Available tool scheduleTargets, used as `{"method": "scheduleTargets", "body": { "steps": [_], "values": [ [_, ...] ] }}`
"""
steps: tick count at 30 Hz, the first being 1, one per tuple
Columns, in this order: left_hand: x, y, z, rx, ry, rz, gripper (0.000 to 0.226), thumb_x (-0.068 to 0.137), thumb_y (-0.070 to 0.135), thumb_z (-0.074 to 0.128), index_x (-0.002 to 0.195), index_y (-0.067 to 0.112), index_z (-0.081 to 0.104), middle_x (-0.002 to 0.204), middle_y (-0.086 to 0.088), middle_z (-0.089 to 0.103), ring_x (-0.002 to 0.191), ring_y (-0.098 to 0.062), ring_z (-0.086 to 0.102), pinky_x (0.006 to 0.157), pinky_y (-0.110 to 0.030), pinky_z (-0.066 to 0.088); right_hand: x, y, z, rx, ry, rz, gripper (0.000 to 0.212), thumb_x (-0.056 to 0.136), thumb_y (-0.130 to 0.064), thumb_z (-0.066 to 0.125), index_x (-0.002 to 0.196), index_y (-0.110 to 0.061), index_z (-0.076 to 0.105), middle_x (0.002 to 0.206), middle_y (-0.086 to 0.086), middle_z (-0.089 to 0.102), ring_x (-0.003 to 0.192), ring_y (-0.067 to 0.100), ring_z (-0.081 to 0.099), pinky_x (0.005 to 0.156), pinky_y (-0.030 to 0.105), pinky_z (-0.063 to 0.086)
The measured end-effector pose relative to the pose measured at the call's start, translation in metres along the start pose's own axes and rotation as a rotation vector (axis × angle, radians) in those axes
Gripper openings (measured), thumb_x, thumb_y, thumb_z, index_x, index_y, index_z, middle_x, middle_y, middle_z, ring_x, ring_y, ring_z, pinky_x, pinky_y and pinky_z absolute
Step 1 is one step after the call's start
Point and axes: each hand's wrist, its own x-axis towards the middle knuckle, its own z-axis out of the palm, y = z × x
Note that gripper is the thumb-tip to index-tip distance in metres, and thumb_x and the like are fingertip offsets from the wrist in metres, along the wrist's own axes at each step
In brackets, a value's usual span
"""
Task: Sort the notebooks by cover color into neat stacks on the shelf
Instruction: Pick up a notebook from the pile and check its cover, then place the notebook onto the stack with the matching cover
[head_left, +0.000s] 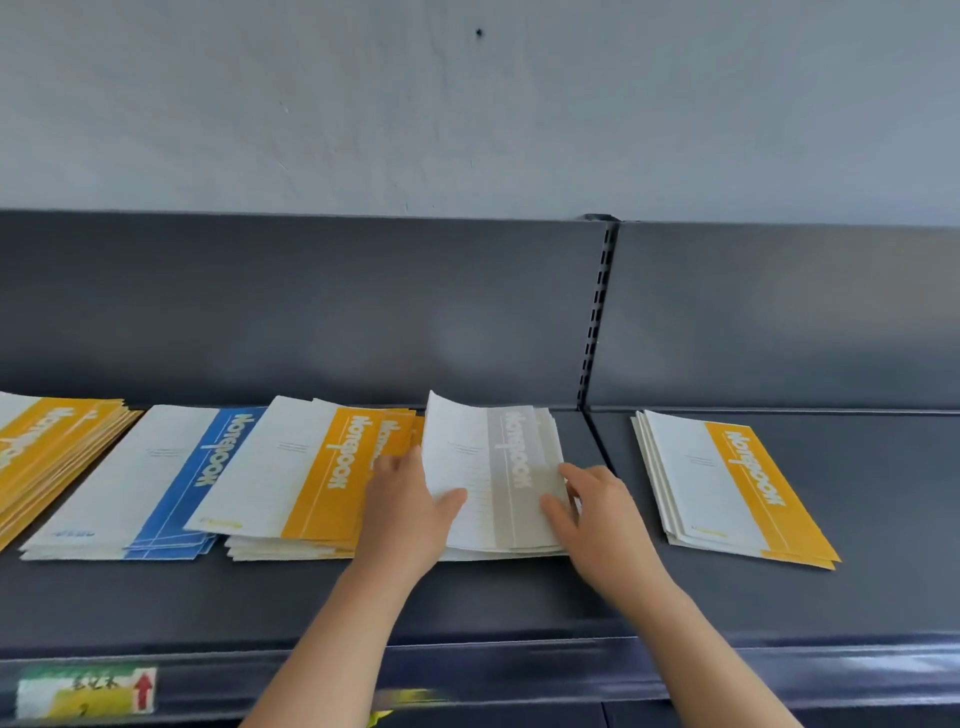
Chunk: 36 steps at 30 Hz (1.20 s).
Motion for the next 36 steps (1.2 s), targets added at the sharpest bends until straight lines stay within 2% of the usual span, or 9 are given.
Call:
{"method": "scheduleTargets", "body": {
  "steps": [3, 11, 15, 19, 26, 27, 29, 33, 36],
  "values": [
    [0.000, -0.003, 0.003, 0.034, 0.007, 0.013, 0.051, 0.088, 0.039, 0.063, 0.132, 0.020, 0.045, 0.129, -0.004, 0.040, 0.112, -0.019, 0.048, 0.087, -0.026, 0.043, -0.003, 0.000, 0.004, -0.073, -0.008, 0.009, 0.034, 0.094, -0.033, 0.049, 0.115, -0.009, 0.059, 0.113, 0.004, 0.050, 0.105, 0.022, 0.045, 0.095, 0.031, 0.038],
    [-0.010, 0.019, -0.001, 0.379, 0.150, 0.129, 0.053, 0.093, 0.041, 0.052, 0.139, 0.018, 0.036, 0.140, -0.004, 0.039, 0.124, -0.023, 0.036, 0.098, -0.028, 0.037, -0.008, 0.007, -0.014, -0.085, 0.078, -0.031, 0.034, 0.095, -0.030, 0.048, 0.120, -0.010, 0.059, 0.119, 0.002, 0.053, 0.109, 0.021, 0.046, 0.094, 0.028, 0.038],
    [-0.019, 0.047, 0.008, 0.162, 0.155, 0.223, 0.046, 0.097, 0.032, 0.047, 0.141, 0.018, 0.040, 0.143, 0.000, 0.042, 0.128, -0.018, 0.036, 0.102, -0.026, 0.036, -0.008, 0.038, -0.046, -0.120, 0.135, -0.025, 0.037, 0.095, -0.028, 0.048, 0.127, -0.011, 0.056, 0.127, 0.002, 0.054, 0.118, 0.020, 0.047, 0.099, 0.027, 0.035],
    [-0.027, 0.080, 0.040, -0.107, 0.024, 0.308, 0.039, 0.097, 0.021, 0.050, 0.135, 0.017, 0.050, 0.133, 0.001, 0.052, 0.121, -0.014, 0.047, 0.100, -0.024, 0.038, -0.009, 0.087, -0.081, -0.195, 0.168, 0.055, 0.036, 0.095, -0.025, 0.050, 0.126, -0.010, 0.058, 0.135, 0.004, 0.053, 0.124, 0.022, 0.047, 0.102, 0.028, 0.035],
    [-0.040, 0.126, 0.108, -0.226, -0.230, 0.226, 0.024, 0.096, 0.020, 0.050, 0.119, 0.020, 0.058, 0.109, 0.000, 0.060, 0.093, -0.011, 0.057, 0.079, -0.018, 0.041, -0.019, 0.149, -0.107, -0.276, 0.073, 0.133, 0.029, 0.096, -0.027, 0.046, 0.108, -0.010, 0.066, 0.130, 0.004, 0.056, 0.116, 0.025, 0.051, 0.090, 0.030, 0.040],
    [-0.039, 0.130, 0.115, -0.228, -0.235, 0.218, 0.012, 0.096, 0.021, 0.049, 0.101, 0.027, 0.058, 0.097, 0.003, 0.058, 0.083, -0.009, 0.055, 0.073, -0.017, 0.040, -0.021, 0.152, -0.106, -0.257, 0.062, 0.129, 0.028, 0.096, -0.027, 0.046, 0.108, -0.011, 0.066, 0.132, 0.003, 0.055, 0.116, 0.024, 0.051, 0.089, 0.028, 0.040],
    [-0.037, 0.136, 0.125, -0.191, -0.208, 0.210, 0.027, 0.095, 0.023, 0.050, 0.072, 0.033, 0.039, 0.076, 0.008, 0.050, 0.066, -0.007, 0.048, 0.058, -0.014, 0.035, -0.022, 0.154, -0.104, -0.234, 0.053, 0.090, 0.030, 0.096, -0.029, 0.045, 0.112, -0.014, 0.065, 0.135, 0.000, 0.053, 0.120, 0.020, 0.050, 0.092, 0.024, 0.038],
    [-0.032, 0.139, 0.133, -0.179, -0.130, 0.161, 0.029, 0.089, 0.031, 0.058, 0.066, 0.014, 0.055, 0.058, 0.009, 0.057, 0.055, -0.010, 0.051, 0.053, -0.024, 0.041, -0.022, 0.155, -0.103, -0.214, -0.006, -0.032, 0.033, 0.097, -0.034, 0.043, 0.124, -0.024, 0.060, 0.142, -0.009, 0.046, 0.132, 0.012, 0.040, 0.101, 0.020, 0.033],
    [-0.030, 0.138, 0.135, -0.219, -0.132, 0.095, 0.017, 0.083, 0.033, 0.066, 0.077, 0.017, 0.064, 0.069, 0.008, 0.067, 0.066, -0.009, 0.063, 0.060, -0.030, 0.052, -0.022, 0.158, -0.103, -0.158, -0.052, -0.081, 0.033, 0.097, -0.034, 0.044, 0.126, -0.027, 0.058, 0.142, -0.010, 0.046, 0.133, 0.010, 0.038, 0.104, 0.022, 0.033]
  ]
}}
